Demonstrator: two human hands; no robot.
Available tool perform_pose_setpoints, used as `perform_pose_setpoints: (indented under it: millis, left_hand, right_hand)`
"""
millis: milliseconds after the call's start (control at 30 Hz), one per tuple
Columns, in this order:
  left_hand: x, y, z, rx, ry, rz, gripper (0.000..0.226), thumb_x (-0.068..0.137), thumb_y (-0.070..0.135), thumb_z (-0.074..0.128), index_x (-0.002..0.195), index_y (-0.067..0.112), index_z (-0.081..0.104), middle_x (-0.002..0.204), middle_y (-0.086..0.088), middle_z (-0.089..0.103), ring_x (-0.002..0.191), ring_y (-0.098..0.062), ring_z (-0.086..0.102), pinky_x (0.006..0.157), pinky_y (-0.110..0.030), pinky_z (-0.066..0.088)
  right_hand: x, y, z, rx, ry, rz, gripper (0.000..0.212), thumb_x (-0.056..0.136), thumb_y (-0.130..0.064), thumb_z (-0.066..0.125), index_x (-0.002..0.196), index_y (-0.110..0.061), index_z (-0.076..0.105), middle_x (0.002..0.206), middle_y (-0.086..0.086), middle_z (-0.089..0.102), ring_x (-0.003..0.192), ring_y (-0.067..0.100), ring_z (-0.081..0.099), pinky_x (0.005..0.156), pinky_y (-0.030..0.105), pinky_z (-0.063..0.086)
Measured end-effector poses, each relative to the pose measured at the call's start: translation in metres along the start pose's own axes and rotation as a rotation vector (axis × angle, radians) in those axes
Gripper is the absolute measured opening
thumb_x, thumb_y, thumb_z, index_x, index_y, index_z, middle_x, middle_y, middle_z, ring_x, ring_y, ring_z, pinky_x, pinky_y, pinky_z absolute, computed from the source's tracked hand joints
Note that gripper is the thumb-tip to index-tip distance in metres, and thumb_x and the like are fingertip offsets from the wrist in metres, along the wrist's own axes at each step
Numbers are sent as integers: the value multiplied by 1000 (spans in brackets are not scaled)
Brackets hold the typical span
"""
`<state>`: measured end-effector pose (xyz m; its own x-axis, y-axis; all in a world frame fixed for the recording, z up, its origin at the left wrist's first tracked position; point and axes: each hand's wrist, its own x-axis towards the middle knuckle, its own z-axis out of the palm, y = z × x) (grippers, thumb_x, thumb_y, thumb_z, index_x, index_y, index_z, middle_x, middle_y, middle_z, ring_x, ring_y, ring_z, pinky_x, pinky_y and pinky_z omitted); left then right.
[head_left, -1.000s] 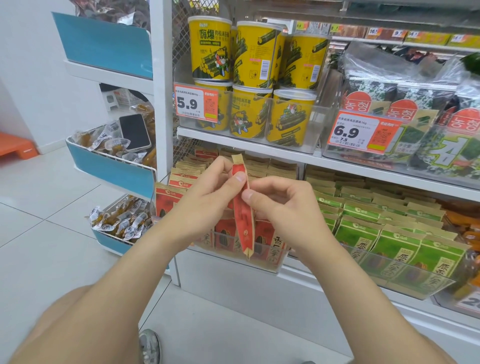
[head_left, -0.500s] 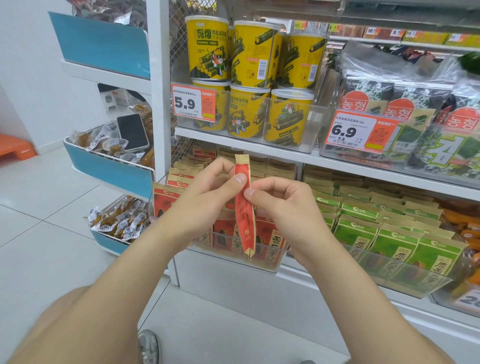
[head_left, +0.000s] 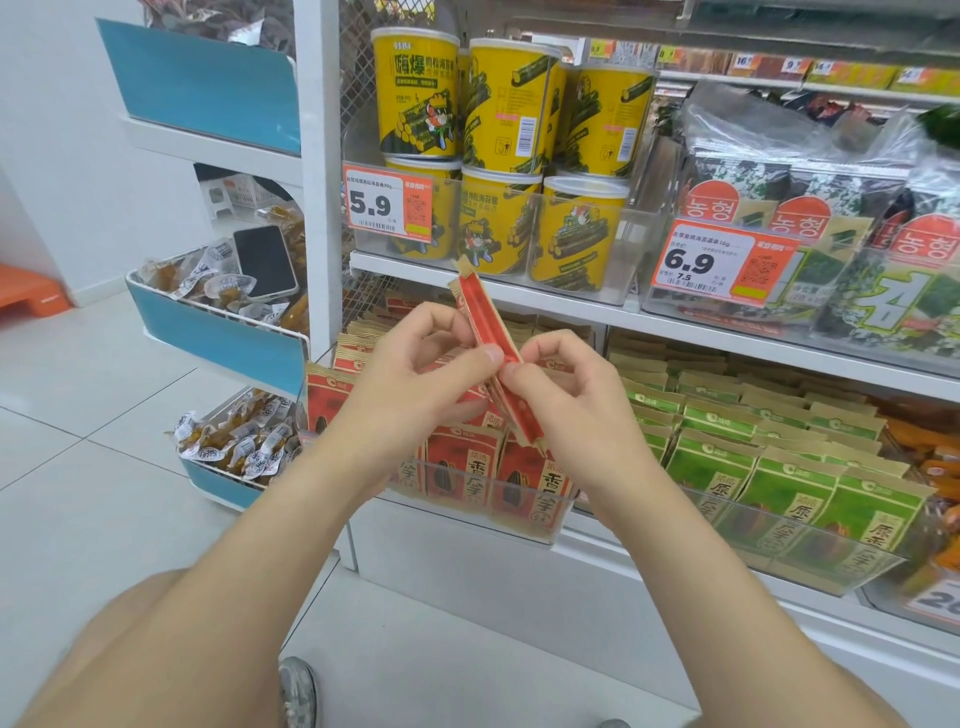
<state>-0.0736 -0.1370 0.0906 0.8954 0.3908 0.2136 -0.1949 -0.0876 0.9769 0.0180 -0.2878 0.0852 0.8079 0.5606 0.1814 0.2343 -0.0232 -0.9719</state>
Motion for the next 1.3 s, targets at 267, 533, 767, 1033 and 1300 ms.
perform_pose_setpoints:
  millis: [267,533,767,1033,1300]
  left_hand:
    - [-8,1,8,-30,-64,11,40,95,4,78,127,10,54,133,0,72,100,-28,81,85,-47,67]
    - [-3,3,2,14,68,29,34,101,8,72,132,23,71,129,10,76,109,-19,78,90,-52,66]
    - [-3,1,-4,-13,-57,82,60,94,-14,70,146,14,62,137,0,74,128,-18,70,107,-48,57]
    - [-1,0,-10,-30,-83,52,63,97,-20,62,148,17,61,142,0,71,133,-21,67,108,-67,53]
    - [0,-1,-14,-82,-85,40,63,97,-20,62,148,18,61,142,0,71,132,-24,68,108,-64,53]
  right_hand:
    - [1,1,0,178,48,60,39,99,-42,75,106,-6,63,80,8,75,73,26,64,73,47,55]
    - [0,7,4,-83,87,-101,25,94,-44,81,95,-21,70,97,-6,81,85,13,78,86,51,65]
    - [-2,4,3,-136,61,-174,31,101,-43,72,82,-19,79,77,6,78,65,7,63,66,25,55]
    - [5,12,2,-170,32,-214,27,106,-47,63,89,-28,75,86,4,77,84,42,70,79,63,61]
    - [6,13,1,-153,28,-211,29,106,-47,66,88,-27,78,85,1,78,84,33,74,82,61,62]
